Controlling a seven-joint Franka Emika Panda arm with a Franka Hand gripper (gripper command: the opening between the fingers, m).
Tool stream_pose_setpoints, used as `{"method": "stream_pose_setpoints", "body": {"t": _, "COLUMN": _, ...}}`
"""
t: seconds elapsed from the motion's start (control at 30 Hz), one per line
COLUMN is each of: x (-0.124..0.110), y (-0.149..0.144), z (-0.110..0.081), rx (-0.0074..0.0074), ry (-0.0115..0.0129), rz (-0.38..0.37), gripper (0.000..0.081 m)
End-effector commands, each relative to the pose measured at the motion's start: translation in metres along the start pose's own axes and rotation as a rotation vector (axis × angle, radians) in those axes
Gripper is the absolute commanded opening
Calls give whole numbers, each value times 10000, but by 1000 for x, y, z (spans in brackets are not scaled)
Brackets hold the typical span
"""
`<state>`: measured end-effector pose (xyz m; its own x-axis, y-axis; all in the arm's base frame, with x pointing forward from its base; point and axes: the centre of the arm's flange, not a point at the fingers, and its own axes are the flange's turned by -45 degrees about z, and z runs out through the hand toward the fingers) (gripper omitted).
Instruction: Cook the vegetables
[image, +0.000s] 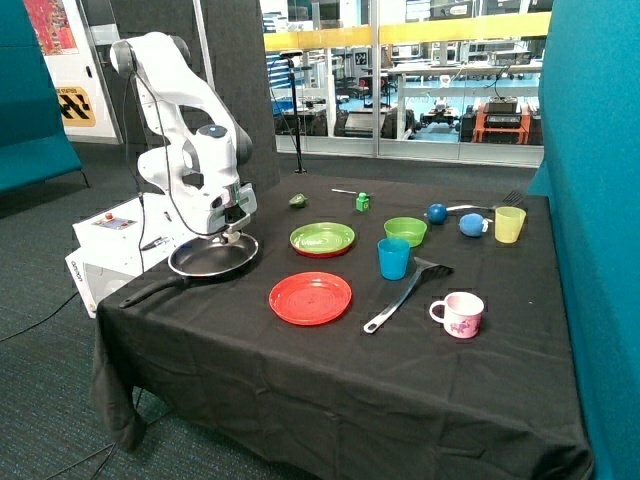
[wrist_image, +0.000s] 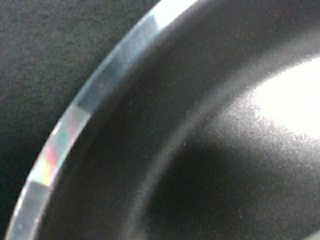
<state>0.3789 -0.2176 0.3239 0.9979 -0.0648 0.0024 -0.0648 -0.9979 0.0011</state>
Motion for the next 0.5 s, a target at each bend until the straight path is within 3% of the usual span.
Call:
{"method": "stream_pose_setpoints", "body": {"t": 0.0, "x": 0, "y": 1, "z": 9, "rx": 11, "ry": -24, "rz": 11, "gripper": 381}}
{"method": "stream_pose_setpoints", "body": {"t": 0.1, "x": -3, "y": 3, "z": 15, "rx": 11, "ry": -24, "rz": -55, "gripper": 521}}
{"method": "stream_pose_setpoints", "body": {"t": 0.37, "x": -1, "y": -4, "z": 27, "rx": 11, "ry": -24, "rz": 3, "gripper": 760}}
{"method": "stream_pose_setpoints", "body": {"t": 0.47, "x": 1, "y": -5, "z": 29, "rx": 11, "ry": -24, "rz": 1, "gripper": 799}}
